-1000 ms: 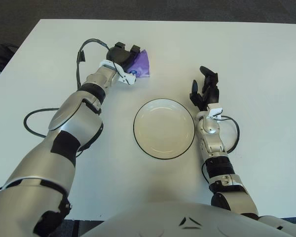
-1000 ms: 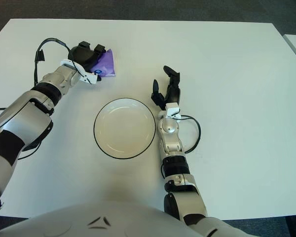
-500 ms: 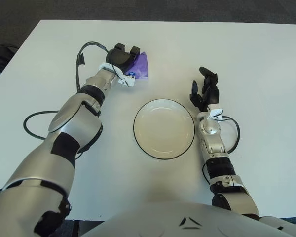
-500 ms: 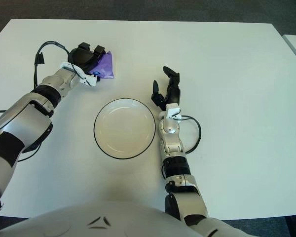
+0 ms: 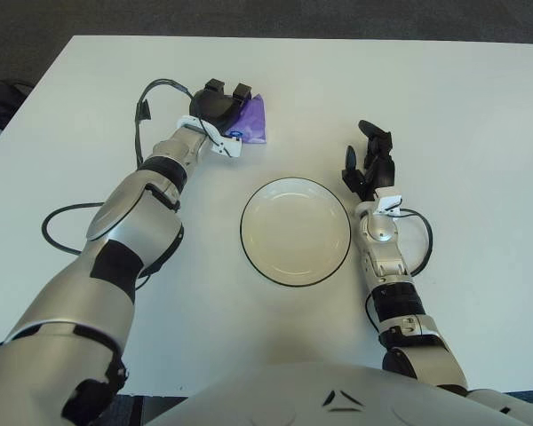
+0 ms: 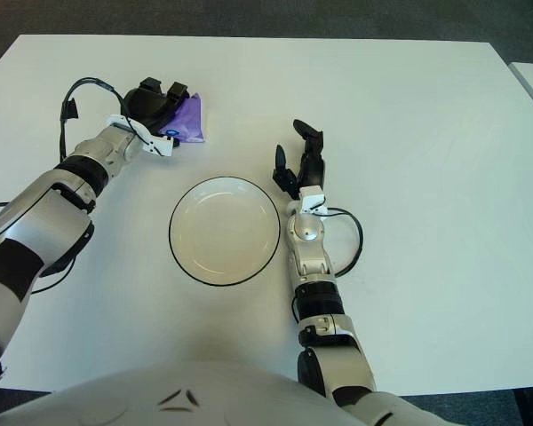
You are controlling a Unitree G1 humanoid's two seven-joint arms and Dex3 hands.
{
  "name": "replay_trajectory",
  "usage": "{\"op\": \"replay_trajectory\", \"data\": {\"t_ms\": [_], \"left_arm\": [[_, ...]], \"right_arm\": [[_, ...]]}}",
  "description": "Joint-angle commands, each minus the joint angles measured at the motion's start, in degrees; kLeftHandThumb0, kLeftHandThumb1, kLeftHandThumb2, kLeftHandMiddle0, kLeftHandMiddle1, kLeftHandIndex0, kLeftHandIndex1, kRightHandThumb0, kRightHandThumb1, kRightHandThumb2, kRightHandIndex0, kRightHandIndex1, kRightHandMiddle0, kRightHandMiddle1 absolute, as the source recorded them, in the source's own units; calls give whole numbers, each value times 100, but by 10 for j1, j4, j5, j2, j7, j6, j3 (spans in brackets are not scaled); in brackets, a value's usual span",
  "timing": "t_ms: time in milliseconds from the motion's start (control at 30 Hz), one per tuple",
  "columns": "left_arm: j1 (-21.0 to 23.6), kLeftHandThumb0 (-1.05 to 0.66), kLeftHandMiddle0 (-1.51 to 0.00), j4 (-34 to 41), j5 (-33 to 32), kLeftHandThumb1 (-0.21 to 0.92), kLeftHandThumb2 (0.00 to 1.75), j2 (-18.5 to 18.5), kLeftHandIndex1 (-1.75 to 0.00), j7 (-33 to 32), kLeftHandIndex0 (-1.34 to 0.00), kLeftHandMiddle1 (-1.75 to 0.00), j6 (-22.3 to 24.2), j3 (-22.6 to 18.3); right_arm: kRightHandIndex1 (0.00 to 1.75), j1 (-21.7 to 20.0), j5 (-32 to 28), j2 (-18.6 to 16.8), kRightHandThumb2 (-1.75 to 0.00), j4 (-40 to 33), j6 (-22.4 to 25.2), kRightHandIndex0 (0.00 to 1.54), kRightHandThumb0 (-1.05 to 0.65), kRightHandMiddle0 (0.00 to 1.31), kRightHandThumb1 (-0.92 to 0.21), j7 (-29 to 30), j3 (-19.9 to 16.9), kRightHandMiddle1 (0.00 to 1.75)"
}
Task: Put the tissue paper into the plate.
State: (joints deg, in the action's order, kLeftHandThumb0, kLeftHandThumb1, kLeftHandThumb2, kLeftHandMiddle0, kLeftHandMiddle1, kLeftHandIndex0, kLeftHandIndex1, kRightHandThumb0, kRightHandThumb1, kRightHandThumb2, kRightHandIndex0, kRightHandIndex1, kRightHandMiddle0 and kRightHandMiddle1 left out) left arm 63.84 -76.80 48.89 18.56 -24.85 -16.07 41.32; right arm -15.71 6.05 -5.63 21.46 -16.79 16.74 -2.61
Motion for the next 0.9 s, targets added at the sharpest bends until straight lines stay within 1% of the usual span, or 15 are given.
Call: {"op": "replay_trajectory", "data": {"t_ms": [0,367,567,867], "left_arm": [[-45,-46,-109,-19,-2,36,125,2,-175,20,-58,-175,-13,-3],[-24,-46,-112,2,-37,38,124,27,-175,14,-57,-175,-79,-43],[-17,-46,-116,20,-48,36,126,45,-175,6,-58,-175,-126,-61],[-22,-47,-116,64,-70,35,127,78,-175,23,-58,-175,-208,-90]], "right_arm": [[1,63,-6,5,-60,41,56,51,-57,0,-92,-2,-10,88],[1,66,-6,5,-59,41,53,51,-57,0,-92,-4,-11,89],[1,68,-3,7,-61,39,59,51,-59,0,-92,-3,-10,90],[1,68,-2,6,-60,33,69,50,-58,0,-92,0,-10,90]]}}
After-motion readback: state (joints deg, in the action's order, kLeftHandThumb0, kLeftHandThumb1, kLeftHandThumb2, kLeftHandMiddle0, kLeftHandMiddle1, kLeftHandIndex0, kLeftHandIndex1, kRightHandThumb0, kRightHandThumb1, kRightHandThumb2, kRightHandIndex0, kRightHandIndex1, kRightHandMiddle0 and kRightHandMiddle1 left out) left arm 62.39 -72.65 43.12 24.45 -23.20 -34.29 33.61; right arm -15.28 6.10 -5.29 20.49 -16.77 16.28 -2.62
